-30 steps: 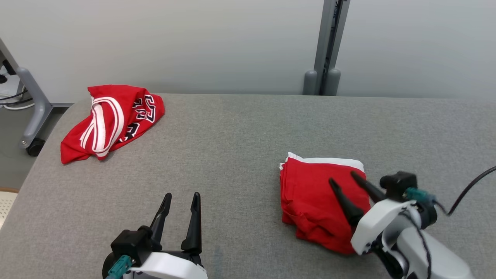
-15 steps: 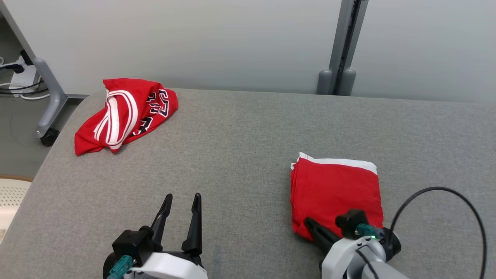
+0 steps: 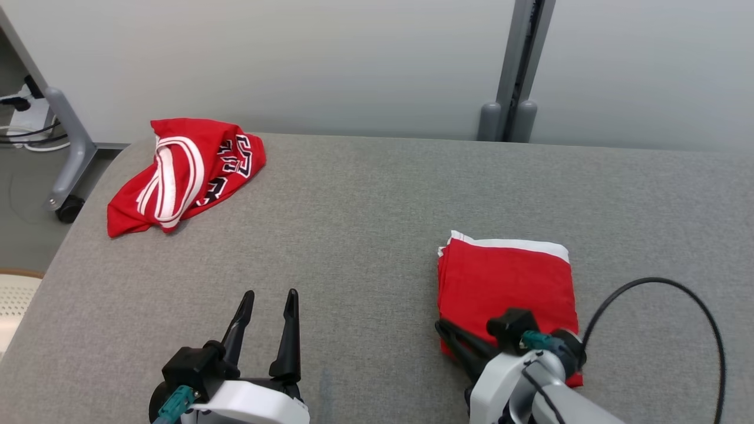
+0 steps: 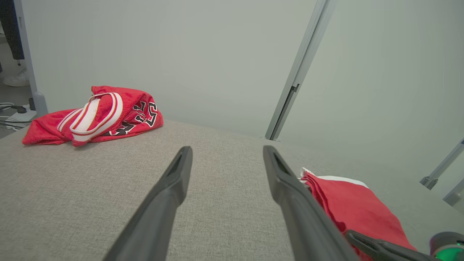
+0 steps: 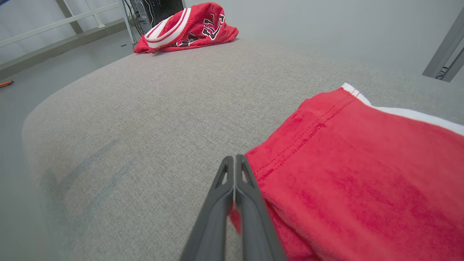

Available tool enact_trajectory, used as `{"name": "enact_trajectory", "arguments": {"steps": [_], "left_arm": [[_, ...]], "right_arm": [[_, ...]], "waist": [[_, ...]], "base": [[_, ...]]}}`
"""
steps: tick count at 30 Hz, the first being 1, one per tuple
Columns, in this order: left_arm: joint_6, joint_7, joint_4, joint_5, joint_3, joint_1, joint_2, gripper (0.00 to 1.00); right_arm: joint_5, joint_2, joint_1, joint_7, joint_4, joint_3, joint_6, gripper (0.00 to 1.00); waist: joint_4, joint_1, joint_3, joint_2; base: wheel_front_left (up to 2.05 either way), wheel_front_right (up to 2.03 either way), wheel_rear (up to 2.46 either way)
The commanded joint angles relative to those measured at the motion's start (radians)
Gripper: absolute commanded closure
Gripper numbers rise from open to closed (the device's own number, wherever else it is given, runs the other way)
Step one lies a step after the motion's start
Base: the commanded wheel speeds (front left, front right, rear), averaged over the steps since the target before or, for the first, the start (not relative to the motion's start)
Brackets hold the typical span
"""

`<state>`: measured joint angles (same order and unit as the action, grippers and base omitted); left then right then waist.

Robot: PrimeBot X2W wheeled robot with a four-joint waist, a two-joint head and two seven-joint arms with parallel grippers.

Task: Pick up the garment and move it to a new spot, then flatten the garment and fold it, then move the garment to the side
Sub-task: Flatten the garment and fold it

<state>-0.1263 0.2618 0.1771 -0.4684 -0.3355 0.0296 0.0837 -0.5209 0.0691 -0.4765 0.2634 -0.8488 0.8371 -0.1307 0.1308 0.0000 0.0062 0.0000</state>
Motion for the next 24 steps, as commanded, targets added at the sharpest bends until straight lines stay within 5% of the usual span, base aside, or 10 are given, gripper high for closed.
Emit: {"name": "enact_trajectory", "arguments": {"steps": [1, 4, 5, 6, 24], "left_arm": [[-0.004, 0.004, -0.004, 0.001, 0.007, 0.008, 0.007, 0.00], [-0.003, 0.004, -0.008, 0.005, 0.012, 0.006, 0.009, 0.00], [-0.001, 0.004, -0.007, 0.007, 0.012, 0.008, 0.010, 0.00], [0.000, 0.004, -0.008, 0.009, 0.014, 0.010, 0.011, 0.00], [0.002, 0.003, 0.015, 0.067, 0.056, -0.008, -0.003, 0.00]], "right_arm": [[0.012, 0.020, 0.000, 0.002, 0.023, -0.017, 0.000, 0.76], [0.032, 0.036, 0.019, 0.002, 0.105, -0.072, 0.000, 0.44], [0.041, 0.041, 0.028, 0.002, 0.132, -0.097, 0.000, 0.16], [0.052, 0.046, 0.038, 0.001, 0.159, -0.127, 0.000, 0.02], [0.288, 0.004, 0.314, 0.001, 0.509, -0.695, 0.000, 0.00]], "waist": [[-0.009, 0.0000, -0.003, 0.0000], [-0.024, 0.0000, -0.008, 0.0000], [-0.029, 0.0000, -0.011, 0.0000], [-0.035, 0.0000, -0.013, 0.0000], [-0.125, 0.0000, -0.046, 0.0000]], "base": [[0.00, 0.00, 0.00], [0.00, 0.00, 0.00], [0.00, 0.00, 0.00], [0.00, 0.00, 0.00], [0.00, 0.00, 0.00]]}}
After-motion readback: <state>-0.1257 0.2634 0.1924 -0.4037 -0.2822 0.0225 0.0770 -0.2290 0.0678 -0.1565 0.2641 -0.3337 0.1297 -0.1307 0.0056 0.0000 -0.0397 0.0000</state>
